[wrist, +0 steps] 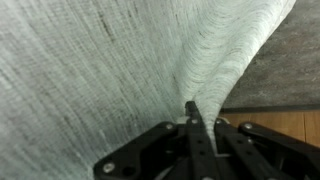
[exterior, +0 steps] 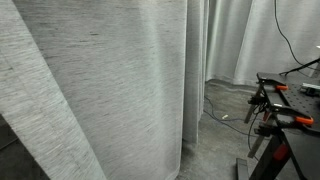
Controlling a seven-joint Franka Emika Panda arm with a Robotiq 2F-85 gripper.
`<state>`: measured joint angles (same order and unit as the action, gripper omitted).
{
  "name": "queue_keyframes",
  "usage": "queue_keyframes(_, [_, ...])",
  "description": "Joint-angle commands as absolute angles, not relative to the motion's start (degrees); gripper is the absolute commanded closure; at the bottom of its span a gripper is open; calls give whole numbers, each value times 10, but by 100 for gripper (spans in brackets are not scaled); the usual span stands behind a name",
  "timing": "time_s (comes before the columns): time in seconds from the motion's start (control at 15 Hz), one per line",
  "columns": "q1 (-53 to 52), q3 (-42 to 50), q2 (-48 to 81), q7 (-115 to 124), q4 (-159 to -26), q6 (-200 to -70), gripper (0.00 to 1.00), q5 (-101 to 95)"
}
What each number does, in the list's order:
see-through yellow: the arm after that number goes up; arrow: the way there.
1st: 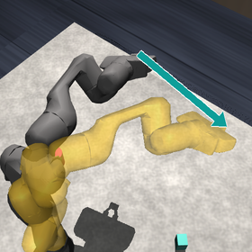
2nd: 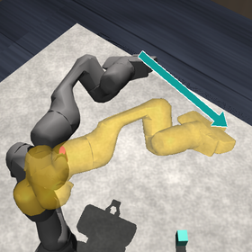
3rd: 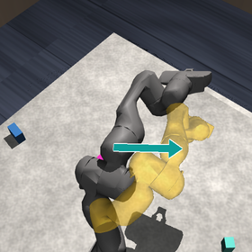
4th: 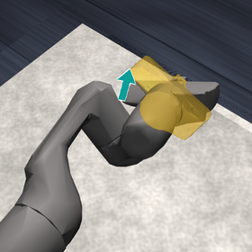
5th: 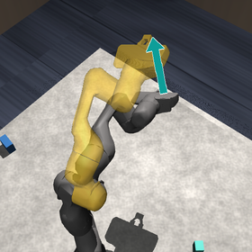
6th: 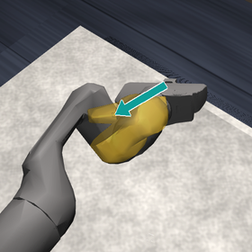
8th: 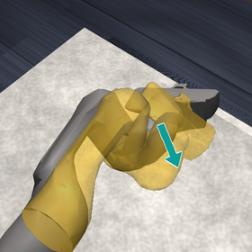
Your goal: Close the curtain
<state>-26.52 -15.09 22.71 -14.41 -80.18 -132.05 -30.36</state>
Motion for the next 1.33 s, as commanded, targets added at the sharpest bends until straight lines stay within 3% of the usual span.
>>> queue_keyframes(0.0, [-293,-148,284,-157,-790,-1276,99,-316])
queue_keyframes(0.87, [-303,-152,295,-157,-757,-1182,99,-338])
queue_keyframes(0.93, [-304,-152,295,-156,-755,-1177,72,-338])
queue_keyframes(1.0, [-304,-152,297,-156,-752,-1173,71,-338])
queue_keyframes(1.27, [-329,-151,368,-159,-741,-1154,41,-333])
